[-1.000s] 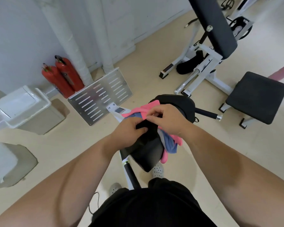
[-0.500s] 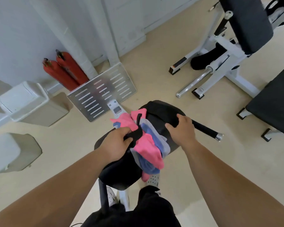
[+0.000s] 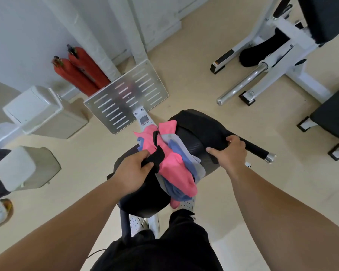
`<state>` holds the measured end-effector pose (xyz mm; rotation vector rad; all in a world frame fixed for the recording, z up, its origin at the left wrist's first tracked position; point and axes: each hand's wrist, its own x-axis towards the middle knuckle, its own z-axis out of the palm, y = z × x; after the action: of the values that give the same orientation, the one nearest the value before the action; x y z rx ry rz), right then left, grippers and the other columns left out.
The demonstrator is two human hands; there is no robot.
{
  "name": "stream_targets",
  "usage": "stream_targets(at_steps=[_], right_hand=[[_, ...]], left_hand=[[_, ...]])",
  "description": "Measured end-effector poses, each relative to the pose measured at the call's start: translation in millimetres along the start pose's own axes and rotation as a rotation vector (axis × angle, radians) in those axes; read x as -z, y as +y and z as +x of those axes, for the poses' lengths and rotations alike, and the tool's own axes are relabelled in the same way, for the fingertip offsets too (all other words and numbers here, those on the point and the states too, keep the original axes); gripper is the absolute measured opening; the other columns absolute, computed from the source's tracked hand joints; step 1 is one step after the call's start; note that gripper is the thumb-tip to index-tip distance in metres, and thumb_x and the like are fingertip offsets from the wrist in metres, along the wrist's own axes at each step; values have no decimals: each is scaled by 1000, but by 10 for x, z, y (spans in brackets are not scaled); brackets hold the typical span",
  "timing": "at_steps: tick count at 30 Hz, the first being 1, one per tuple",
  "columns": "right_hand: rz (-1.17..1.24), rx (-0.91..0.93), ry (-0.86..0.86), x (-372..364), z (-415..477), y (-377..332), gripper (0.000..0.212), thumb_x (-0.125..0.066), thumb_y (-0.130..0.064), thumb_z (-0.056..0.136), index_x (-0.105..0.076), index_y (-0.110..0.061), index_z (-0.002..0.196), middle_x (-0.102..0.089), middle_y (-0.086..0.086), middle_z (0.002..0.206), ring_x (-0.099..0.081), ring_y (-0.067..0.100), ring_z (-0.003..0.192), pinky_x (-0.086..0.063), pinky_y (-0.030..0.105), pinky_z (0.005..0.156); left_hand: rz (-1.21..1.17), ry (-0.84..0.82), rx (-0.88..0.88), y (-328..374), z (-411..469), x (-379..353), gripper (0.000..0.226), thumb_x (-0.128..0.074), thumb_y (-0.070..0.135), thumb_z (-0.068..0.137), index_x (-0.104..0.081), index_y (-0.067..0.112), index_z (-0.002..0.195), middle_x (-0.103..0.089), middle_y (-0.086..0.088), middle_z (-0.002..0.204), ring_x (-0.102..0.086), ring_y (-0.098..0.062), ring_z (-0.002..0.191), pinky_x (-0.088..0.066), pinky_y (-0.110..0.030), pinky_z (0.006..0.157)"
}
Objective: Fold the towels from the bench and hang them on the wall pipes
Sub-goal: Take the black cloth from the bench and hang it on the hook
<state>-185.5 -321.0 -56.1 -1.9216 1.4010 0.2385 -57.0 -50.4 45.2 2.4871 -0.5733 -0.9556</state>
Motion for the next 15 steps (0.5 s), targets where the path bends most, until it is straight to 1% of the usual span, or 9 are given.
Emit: stream_targets(at_steps=[3,5,6,8,10,12,13,15], right_hand=[[-78,13,-69,37,78,-26,70,-87,-58,63,-58,-23,117,-46,9,125,-51,36,114,-52,47,94],[-152,55,-85,52,89,-47,65,-82,-63,65,-62,-21,110,-52,9,118,-55,35,109,-55,47,88],[-184,77,-93,53,79,-48,66,-79,-64,69,-63,-18,113,-58,11,118,-58,36,109,-55,46,87],[-208,113,-103,43,35,-41,71,-73,-62,78,-59,-13,127,-66,11,122,-61,36,114,-53,42,90],[-189,149,-105,41,-31,-67,71,-69,-54,86,-50,-11,140,-64,12,133,-59,35,122,-49,40,95],[-151,207,-124,71,-106,-169,65,-66,-40,92,-45,-11,146,-59,13,140,-55,35,128,-46,40,101],[-134,248,-125,108,-146,-260,61,-64,-33,94,-45,-11,147,-58,12,142,-54,35,130,-44,40,103],[-104,356,-90,209,-225,-495,51,-59,-24,94,-52,-14,143,-61,10,138,-56,33,127,-45,40,103]], left_hand=[[5,-12,10,-55,-21,35,12,-58,16,95,-53,15,85,-63,-8,80,-58,-32,82,-47,-44,80],[9,-8,19,-68,-18,45,6,-57,17,95,-56,17,89,-65,-6,82,-60,-31,84,-49,-44,81],[8,-3,27,-73,-14,43,3,-57,18,95,-58,17,93,-66,-6,84,-61,-31,85,-50,-45,82],[-2,9,33,-87,-31,28,6,-56,21,94,-59,16,96,-67,-7,86,-61,-31,86,-50,-45,83],[-7,19,40,-107,-77,12,12,-54,24,94,-59,15,99,-68,-7,87,-62,-30,87,-51,-46,83],[-27,38,62,-142,-130,3,12,-55,20,96,-61,14,105,-70,-6,92,-63,-29,90,-51,-45,85],[-37,57,69,-156,-158,9,11,-56,17,97,-61,13,106,-70,-5,93,-63,-29,90,-51,-44,85],[-40,98,78,-184,-215,51,2,-57,14,97,-59,14,96,-67,-1,86,-61,-29,85,-48,-39,76]])
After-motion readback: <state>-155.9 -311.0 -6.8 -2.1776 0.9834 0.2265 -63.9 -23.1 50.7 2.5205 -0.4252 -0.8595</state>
